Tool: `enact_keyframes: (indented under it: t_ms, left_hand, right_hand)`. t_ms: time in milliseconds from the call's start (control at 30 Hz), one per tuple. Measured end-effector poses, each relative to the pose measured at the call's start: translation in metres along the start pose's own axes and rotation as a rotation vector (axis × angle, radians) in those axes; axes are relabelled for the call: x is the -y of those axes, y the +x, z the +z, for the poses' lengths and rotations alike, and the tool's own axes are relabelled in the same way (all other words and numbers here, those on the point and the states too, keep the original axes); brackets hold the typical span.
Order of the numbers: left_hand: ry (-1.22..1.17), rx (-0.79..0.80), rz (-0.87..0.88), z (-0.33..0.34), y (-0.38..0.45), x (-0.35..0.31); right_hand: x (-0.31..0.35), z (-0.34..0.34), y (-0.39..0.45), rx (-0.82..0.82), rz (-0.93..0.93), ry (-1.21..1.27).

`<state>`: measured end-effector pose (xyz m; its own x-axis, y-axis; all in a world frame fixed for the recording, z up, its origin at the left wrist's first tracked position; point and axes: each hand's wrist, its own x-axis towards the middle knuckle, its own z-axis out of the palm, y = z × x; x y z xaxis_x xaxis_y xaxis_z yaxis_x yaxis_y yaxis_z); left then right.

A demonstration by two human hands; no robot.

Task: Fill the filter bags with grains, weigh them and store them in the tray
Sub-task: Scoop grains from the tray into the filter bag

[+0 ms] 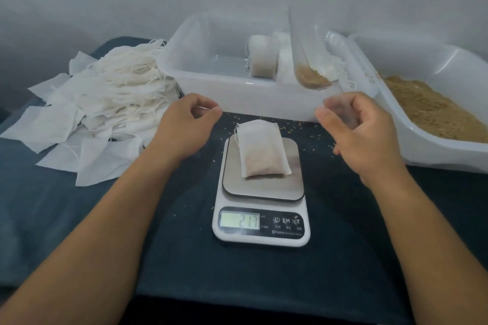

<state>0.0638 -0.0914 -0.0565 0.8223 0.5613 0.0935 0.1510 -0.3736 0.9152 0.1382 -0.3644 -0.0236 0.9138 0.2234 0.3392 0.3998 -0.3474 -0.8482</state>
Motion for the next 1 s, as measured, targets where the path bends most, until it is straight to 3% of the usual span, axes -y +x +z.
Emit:
enact_keyframes:
  t_ms: [333, 1000]
  left_hand:
    - [-0.001, 0.024, -0.001, 0.0040, 0.0011, -0.0010]
    - [0.104, 0.138, 0.068, 0.0064, -0.0043, -0.0027]
  right_hand:
    - [-0.0033, -0.0045, 0.0066, -0.122, -0.016, 0.048]
    - [-0.0071, 0.0035, 0.0022, -0.048, -0.040, -0.031]
